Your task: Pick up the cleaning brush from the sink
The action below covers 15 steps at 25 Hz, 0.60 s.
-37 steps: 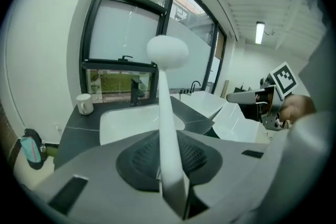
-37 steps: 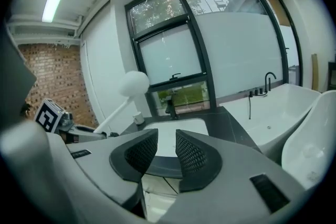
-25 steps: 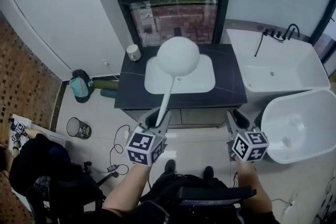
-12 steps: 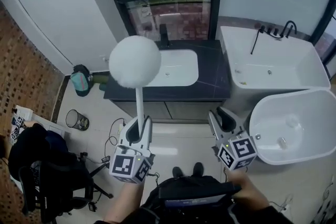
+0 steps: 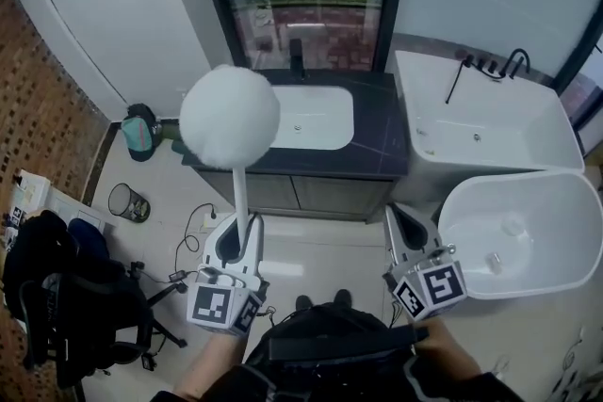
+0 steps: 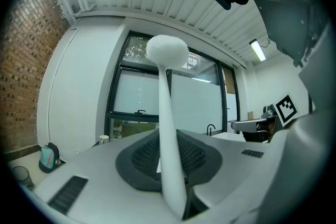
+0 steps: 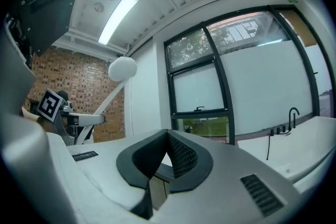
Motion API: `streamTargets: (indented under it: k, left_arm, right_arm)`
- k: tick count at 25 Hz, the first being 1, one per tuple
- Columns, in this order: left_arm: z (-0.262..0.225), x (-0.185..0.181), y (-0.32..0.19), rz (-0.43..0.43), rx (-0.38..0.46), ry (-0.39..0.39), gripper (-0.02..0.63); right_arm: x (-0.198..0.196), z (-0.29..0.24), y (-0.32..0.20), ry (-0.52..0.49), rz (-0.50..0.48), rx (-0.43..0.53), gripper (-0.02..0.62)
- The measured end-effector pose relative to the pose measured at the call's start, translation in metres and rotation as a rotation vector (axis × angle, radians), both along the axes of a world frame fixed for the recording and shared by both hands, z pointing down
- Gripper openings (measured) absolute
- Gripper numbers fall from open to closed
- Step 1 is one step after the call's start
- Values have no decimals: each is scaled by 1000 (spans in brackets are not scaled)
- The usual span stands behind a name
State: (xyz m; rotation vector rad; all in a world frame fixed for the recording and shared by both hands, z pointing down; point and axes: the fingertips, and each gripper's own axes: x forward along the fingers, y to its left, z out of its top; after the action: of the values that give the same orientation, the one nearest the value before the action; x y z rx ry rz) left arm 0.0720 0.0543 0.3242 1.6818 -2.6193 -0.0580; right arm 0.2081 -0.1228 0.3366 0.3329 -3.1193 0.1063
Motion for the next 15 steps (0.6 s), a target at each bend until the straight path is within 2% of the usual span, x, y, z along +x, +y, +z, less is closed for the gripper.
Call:
streamTargets:
  k: [8, 15]
  left_arm:
    - [-3, 6, -4, 8, 5, -14, 64]
    - [-2, -7, -26, 28, 0, 12, 64]
  right_arm:
    - [23, 7, -21, 17, 79, -51, 6]
    - [3, 10, -51, 12, 106, -91, 6]
